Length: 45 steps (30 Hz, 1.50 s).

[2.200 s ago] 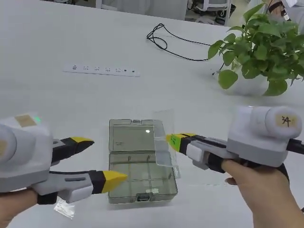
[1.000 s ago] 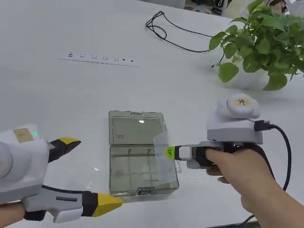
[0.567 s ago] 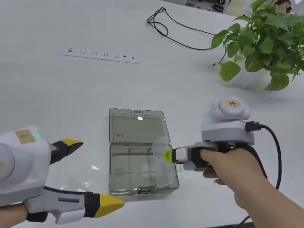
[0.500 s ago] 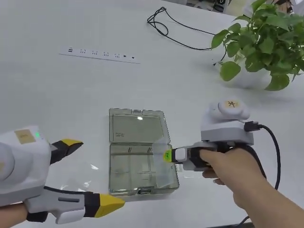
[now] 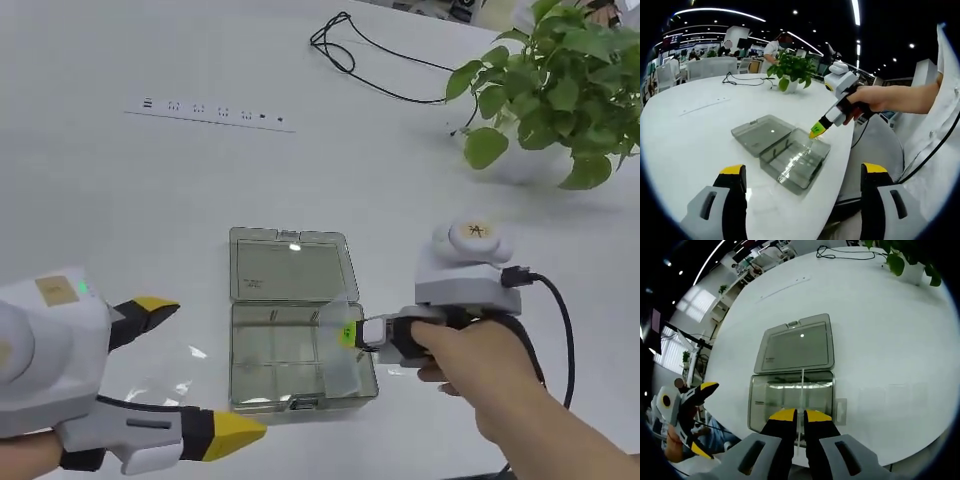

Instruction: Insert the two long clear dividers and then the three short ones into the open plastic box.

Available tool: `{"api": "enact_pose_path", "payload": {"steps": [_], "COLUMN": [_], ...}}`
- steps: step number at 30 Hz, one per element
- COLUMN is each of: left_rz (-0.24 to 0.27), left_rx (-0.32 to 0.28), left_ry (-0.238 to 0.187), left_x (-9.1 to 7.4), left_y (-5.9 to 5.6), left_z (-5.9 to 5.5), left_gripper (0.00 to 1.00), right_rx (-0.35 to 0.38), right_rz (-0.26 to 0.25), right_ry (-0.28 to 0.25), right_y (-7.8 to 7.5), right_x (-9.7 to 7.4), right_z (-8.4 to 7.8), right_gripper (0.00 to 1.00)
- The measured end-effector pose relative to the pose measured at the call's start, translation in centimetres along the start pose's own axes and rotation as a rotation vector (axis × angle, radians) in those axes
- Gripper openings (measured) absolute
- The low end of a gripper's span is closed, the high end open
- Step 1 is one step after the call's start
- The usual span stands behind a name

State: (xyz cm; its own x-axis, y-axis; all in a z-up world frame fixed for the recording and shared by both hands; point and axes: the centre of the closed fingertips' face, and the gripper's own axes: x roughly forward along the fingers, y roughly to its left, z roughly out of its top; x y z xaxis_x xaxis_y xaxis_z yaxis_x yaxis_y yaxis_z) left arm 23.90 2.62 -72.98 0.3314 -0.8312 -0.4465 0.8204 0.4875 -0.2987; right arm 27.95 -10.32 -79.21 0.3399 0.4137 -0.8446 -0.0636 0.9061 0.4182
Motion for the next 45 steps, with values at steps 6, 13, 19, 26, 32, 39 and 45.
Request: {"api": "enact_pose_path", "payload": {"steps": [6, 13, 19, 26, 32, 39, 45], "left_rz": [-0.001, -0.002, -0.003, -0.003, -0.002, 0.000, 0.001], "left_rx": [-0.004, -0.006, -0.007, -0.010, -0.010, -0.009, -0.004], "left_ry": [-0.001, 0.001, 0.000, 0.003, 0.007, 0.014, 0.016], "left_x": [0.1, 0.2, 0.2, 0.3, 0.2, 0.1, 0.2], "left_y": [0.0, 0.0, 0.0, -0.1, -0.1, -0.2, -0.3], "left_z": [0.0, -0.1, 0.0, -0.1, -0.2, -0.1, 0.1], "left_gripper": [0.97, 0.97, 0.96, 0.96, 0.96, 0.95, 0.95], "right_rx": [0.001, -0.028, -0.058, -0.094, -0.118, -0.129, -0.137], "right_rz": [-0.003, -0.010, -0.008, 0.010, 0.013, 0.020, 0.022], "right_ry": [0.001, 0.008, 0.010, 0.011, 0.018, 0.027, 0.032], "right_y": [-0.1, 0.2, 0.4, 0.9, 1.0, 0.8, 0.6], "right_x": [0.2, 0.2, 0.3, 0.9, 1.7, 2.2, 2.6], "right_z": [0.0, 0.0, 0.0, 0.0, -0.4, -0.6, -0.8], "right_gripper": [0.06, 0.06, 0.07, 0.08, 0.09, 0.09, 0.09]}}
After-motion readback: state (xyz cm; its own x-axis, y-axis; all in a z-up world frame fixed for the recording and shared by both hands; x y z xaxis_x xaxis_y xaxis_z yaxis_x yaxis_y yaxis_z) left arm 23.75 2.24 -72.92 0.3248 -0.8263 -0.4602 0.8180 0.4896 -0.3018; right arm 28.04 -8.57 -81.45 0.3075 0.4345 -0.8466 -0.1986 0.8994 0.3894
